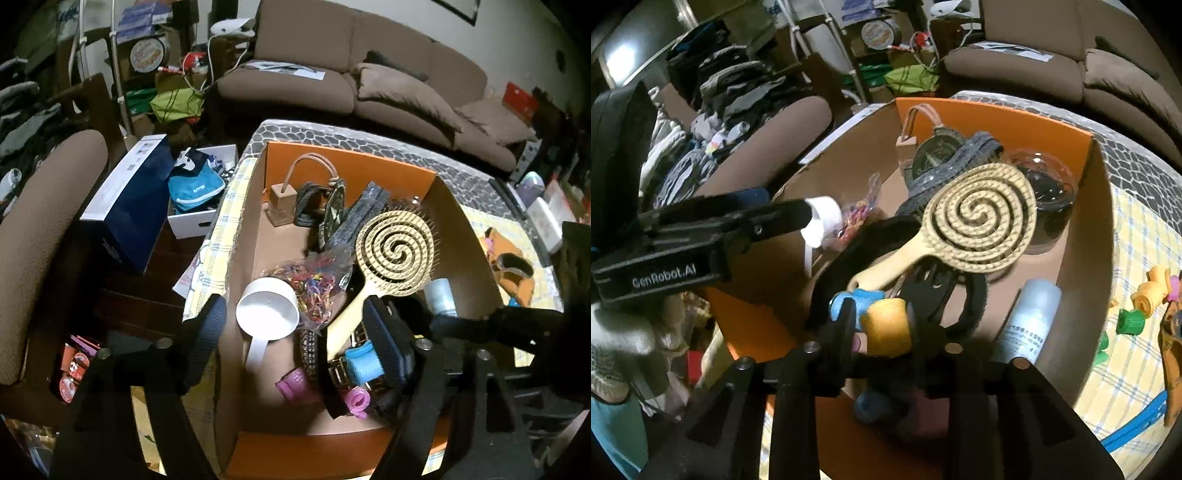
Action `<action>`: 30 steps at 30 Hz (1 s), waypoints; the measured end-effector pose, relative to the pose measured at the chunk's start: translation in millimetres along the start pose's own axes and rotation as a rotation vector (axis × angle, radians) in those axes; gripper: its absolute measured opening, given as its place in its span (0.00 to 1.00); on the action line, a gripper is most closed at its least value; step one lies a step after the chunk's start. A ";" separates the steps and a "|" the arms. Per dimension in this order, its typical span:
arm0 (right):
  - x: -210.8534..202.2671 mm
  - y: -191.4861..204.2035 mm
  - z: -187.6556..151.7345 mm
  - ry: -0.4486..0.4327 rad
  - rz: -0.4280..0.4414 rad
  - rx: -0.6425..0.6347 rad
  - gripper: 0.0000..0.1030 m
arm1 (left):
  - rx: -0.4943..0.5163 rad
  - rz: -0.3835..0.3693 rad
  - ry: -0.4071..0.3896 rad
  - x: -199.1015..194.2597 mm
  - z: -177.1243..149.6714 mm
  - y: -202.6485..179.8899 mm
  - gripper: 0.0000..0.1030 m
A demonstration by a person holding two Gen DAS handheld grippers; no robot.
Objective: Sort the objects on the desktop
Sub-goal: 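Lower the scoop and yellow curler into the box and open both grippers, then withdraw both grippers up from the box, then move the right gripper to a green curler on the bedspread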
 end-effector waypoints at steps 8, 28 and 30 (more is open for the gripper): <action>-26.2 -21.3 15.3 -0.073 -0.061 0.038 0.64 | -0.004 -0.028 -0.007 -0.5 2.3 -15.1 0.97; -90.1 -131.0 0.5 -0.129 -0.226 0.214 0.81 | 0.026 -0.139 -0.008 6.6 4.0 -101.5 1.00; -88.1 -139.9 -6.8 -0.109 -0.232 0.226 0.81 | 0.022 -0.149 -0.008 6.3 3.4 -107.2 1.00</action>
Point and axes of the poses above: each gripper's, at about its wrist camera, not at the fingertips, and x roughly the way its jaws point, y to its left, z to its top, the point moved 2 cm from there along x, roughly the way its jaws point, and after that the axes turned 12 degrees about -y, right-handed, at the moved point
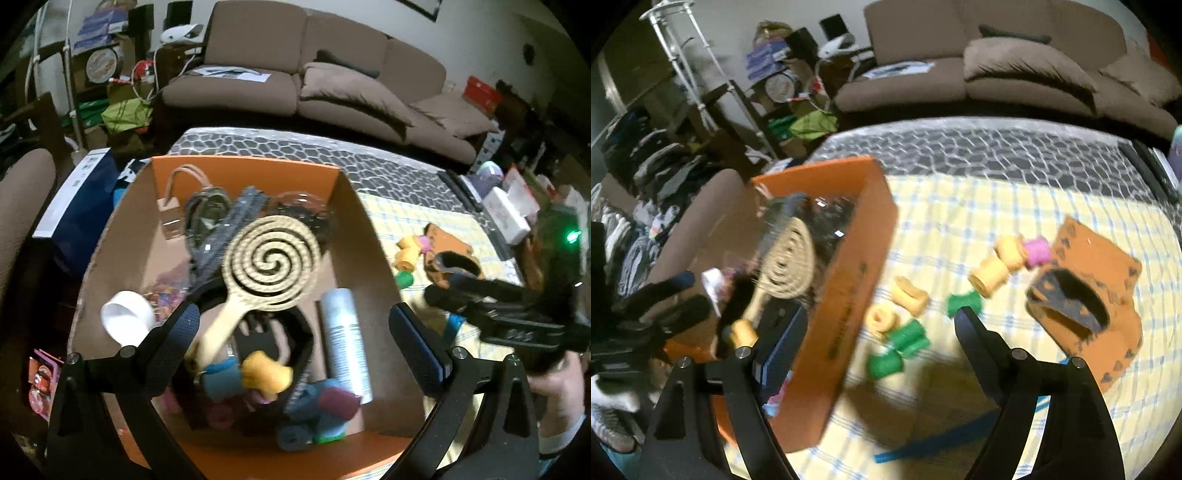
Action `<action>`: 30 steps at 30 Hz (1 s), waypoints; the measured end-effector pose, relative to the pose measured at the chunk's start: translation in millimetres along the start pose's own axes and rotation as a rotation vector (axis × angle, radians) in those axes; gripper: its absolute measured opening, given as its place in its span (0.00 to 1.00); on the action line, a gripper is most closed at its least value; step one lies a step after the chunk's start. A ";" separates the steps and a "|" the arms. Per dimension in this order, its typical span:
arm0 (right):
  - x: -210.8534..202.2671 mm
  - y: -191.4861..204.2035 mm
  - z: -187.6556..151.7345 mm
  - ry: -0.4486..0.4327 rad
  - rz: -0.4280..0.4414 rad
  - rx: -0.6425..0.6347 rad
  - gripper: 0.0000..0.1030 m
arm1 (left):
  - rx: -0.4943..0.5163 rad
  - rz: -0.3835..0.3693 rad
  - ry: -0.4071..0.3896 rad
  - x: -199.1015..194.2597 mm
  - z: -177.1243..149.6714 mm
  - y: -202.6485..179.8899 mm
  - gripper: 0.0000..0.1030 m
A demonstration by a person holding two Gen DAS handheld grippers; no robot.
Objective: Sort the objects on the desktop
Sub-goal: 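Move the right gripper to a green curler on the bedspread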
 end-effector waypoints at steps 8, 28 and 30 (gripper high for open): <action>16.1 -6.8 -25.3 0.081 0.054 -0.047 0.60 | -0.028 -0.029 0.007 4.9 0.1 -9.3 1.00; 53.5 22.6 -68.6 0.151 0.050 -0.287 0.31 | -0.037 -0.047 0.019 8.8 -0.9 -17.2 1.00; 51.5 20.6 -67.3 0.146 0.054 -0.269 0.31 | -0.032 -0.052 0.021 9.6 -1.5 -19.2 1.00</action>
Point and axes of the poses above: each gripper's, at about its wrist camera, not at the fingertips, and x roughly the way its jaws point, y to its left, z to its top, the point moved 2 cm from there along x, roughly the way its jaws point, and after that the axes turned 12 degrees about -y, right-handed, at the moved point
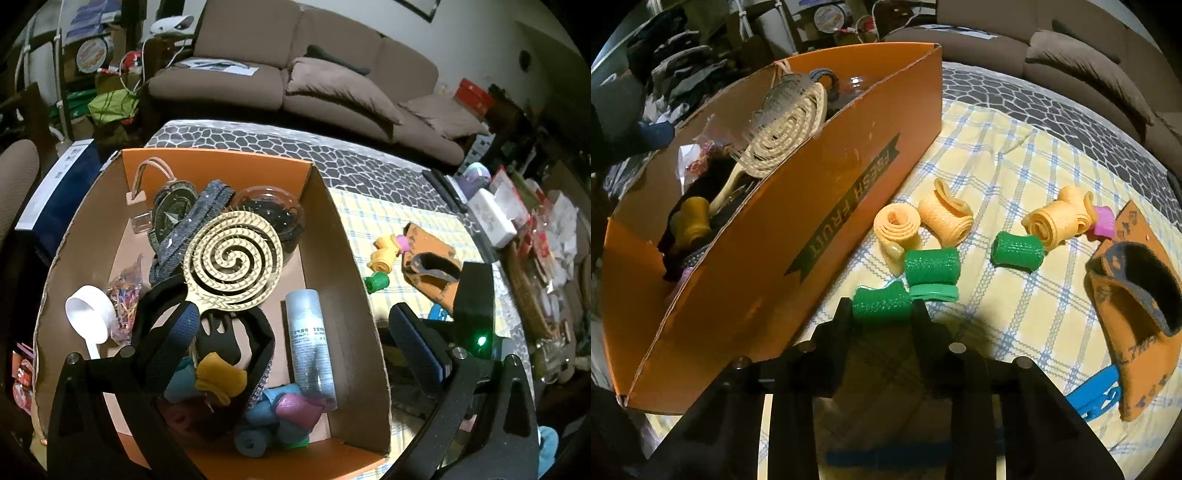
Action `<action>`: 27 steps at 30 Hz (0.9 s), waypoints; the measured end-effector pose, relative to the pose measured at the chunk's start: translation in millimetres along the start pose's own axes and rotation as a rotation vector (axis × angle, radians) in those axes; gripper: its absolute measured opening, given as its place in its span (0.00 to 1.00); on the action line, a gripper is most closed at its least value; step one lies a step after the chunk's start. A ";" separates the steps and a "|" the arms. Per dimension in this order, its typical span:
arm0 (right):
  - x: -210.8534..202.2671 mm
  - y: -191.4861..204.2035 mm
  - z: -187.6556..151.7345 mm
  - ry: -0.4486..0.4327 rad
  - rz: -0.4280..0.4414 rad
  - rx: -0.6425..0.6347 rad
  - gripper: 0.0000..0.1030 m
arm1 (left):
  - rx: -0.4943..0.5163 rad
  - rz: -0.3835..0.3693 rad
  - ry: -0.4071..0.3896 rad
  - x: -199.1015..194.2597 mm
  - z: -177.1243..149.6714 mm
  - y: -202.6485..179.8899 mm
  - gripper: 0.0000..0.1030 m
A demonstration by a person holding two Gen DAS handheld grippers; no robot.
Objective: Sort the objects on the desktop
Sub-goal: 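Move the right gripper to a green curler on the bedspread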
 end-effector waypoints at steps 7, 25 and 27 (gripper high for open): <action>-37.7 -16.3 18.9 -0.111 0.006 0.073 0.31 | -0.176 -0.192 0.046 7.5 -2.4 0.3 0.99; -109.9 18.1 54.4 -0.323 0.083 -0.017 0.31 | -0.418 -0.521 0.086 22.6 1.3 -11.0 0.60; -111.4 18.9 52.9 -0.323 0.093 -0.024 0.31 | -0.417 -0.535 0.087 23.4 1.2 -14.2 0.52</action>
Point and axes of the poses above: each gripper's, at about its wrist camera, not at the fingertips, and x roughly the way its jaws point, y to its left, z to its top, the point moved 2 cm from there along x, roughly the way its jaws point, and after that the axes turned 12 degrees about -y, right-handed, at the moved point
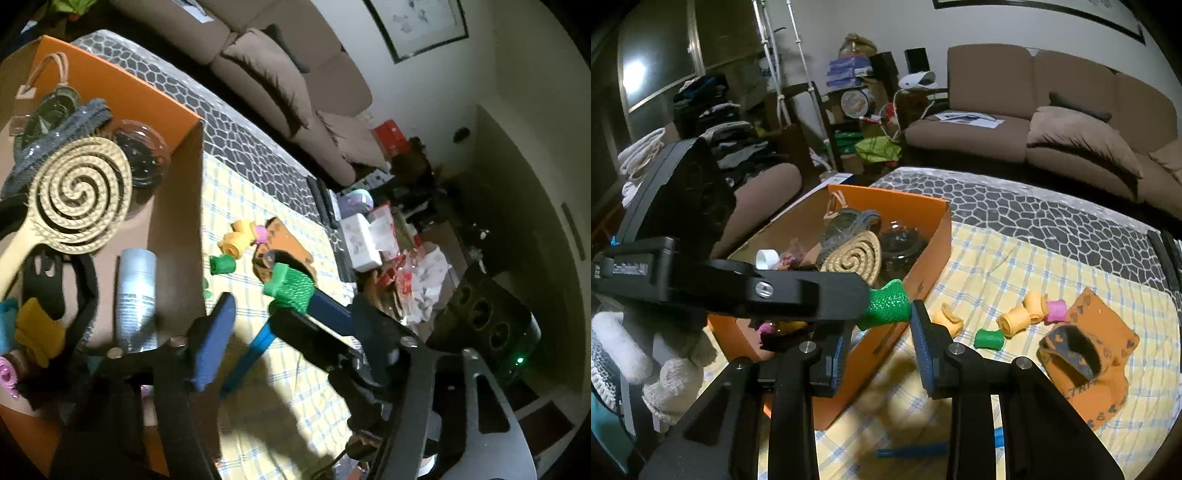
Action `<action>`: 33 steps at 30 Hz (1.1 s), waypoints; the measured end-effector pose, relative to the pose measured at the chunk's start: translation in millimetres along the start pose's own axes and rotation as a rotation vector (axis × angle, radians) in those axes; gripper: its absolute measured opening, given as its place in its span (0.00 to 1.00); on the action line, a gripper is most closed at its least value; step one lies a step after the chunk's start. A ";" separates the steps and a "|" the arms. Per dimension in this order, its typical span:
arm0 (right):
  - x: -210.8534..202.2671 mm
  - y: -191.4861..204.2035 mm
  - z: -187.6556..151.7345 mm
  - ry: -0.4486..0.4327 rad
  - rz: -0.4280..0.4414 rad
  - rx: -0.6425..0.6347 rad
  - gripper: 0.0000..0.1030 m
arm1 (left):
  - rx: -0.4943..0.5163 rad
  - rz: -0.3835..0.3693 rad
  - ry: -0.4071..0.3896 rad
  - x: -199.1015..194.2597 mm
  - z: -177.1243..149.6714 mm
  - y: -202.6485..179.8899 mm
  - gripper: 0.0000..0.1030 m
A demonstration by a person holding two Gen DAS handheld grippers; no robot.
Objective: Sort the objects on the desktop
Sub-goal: 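Move the right gripper to a green curler on the bedspread, then grasp the green curler with the right gripper and lift it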
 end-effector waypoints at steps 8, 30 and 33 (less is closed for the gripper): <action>-2.1 10.2 -1.1 -0.004 0.032 -0.039 0.31 | -0.003 0.002 -0.028 -1.4 1.3 3.0 0.22; 27.8 -59.3 -32.2 0.121 -0.115 0.172 0.47 | 0.025 0.076 -0.033 -6.6 0.2 13.2 0.17; 39.6 -55.5 -44.9 0.159 -0.103 0.168 0.47 | 0.038 0.092 -0.027 -5.0 -1.7 12.0 0.24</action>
Point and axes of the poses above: each gripper's, at about its wrist camera, not at the fingertips, and x roughly the way its jaws point, y to its left, z to its top, the point moved 2 cm from there along x, roughly the way its jaws point, and after that the axes turned 12 degrees about -y, right-handed, at the moved point
